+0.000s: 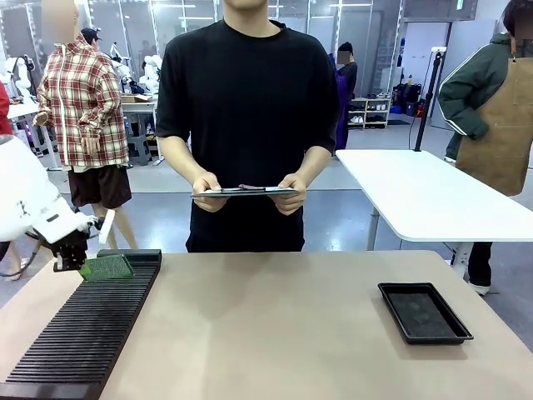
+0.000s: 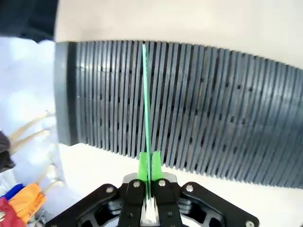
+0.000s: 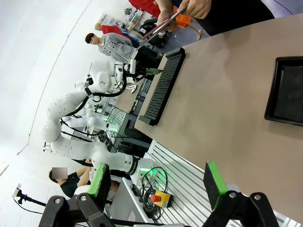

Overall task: Inspect the PCB.
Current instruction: Pick up the Blank PCB and present it to the human.

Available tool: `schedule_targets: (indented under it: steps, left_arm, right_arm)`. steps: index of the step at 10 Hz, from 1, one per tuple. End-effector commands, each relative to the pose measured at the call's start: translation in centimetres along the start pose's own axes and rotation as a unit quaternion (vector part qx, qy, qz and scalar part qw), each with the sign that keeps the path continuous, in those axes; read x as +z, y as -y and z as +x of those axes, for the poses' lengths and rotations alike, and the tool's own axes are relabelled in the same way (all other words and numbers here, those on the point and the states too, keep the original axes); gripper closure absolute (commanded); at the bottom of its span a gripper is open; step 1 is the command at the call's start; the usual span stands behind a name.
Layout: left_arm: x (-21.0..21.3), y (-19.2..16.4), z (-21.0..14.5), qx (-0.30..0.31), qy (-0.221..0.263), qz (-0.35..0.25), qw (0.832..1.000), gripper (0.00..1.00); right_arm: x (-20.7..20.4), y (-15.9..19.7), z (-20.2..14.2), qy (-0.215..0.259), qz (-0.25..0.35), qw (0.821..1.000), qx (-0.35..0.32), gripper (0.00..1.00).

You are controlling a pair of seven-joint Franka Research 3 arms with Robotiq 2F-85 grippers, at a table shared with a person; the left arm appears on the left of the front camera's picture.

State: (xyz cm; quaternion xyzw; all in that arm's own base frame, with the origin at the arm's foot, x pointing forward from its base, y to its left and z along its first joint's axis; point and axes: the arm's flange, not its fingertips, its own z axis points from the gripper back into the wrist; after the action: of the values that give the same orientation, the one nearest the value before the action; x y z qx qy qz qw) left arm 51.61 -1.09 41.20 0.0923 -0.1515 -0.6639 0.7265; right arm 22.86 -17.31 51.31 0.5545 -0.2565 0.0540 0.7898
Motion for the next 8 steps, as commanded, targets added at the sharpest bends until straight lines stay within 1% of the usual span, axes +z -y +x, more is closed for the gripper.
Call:
schedule_targets:
  steps: [1,2,3,4,5,6,7,8]
  left_arm:
    - [3.1,-0.4,-1.2,0.038,0.028,-0.04,0.998,1.0]
    - [4.8,-0.3,-1.6,0.08,0.052,-0.058,0.994,1.0]
    - [6.2,-0.3,-1.9,0.145,0.113,-0.094,0.978,1.0]
    - [6.4,-0.8,-2.5,0.22,0.188,-0.152,0.945,1.0]
    - [5.7,-1.2,-3.1,0.295,0.257,-0.206,0.897,1.0]
    - [4.7,-1.7,-2.6,0.366,0.304,-0.243,0.845,1.0]
    - [3.7,-2.3,-1.3,0.422,0.326,-0.256,0.806,1.0]
    - [2.8,-2.8,-0.6,0.481,0.348,-0.246,0.767,1.0]
  right_arm:
    - [0.1,0.0,0.0,0.002,0.002,1.0,0.001,0.0]
    - [0.1,0.0,0.0,0.002,0.002,1.0,0.001,0.0]
    - [0.1,0.0,0.0,0.002,0.002,1.0,0.001,0.0]
    - [0.1,0.0,0.0,0.002,0.002,1.0,0.001,0.0]
    - [0.1,0.0,0.0,0.002,0.002,1.0,0.001,0.0]
    - [0.1,0.0,0.0,0.002,0.002,1.0,0.001,0.0]
    - [0.1,0.0,0.0,0.002,0.002,1.0,0.001,0.0]
    - [0.1,0.0,0.0,0.002,0.002,1.0,0.001,0.0]
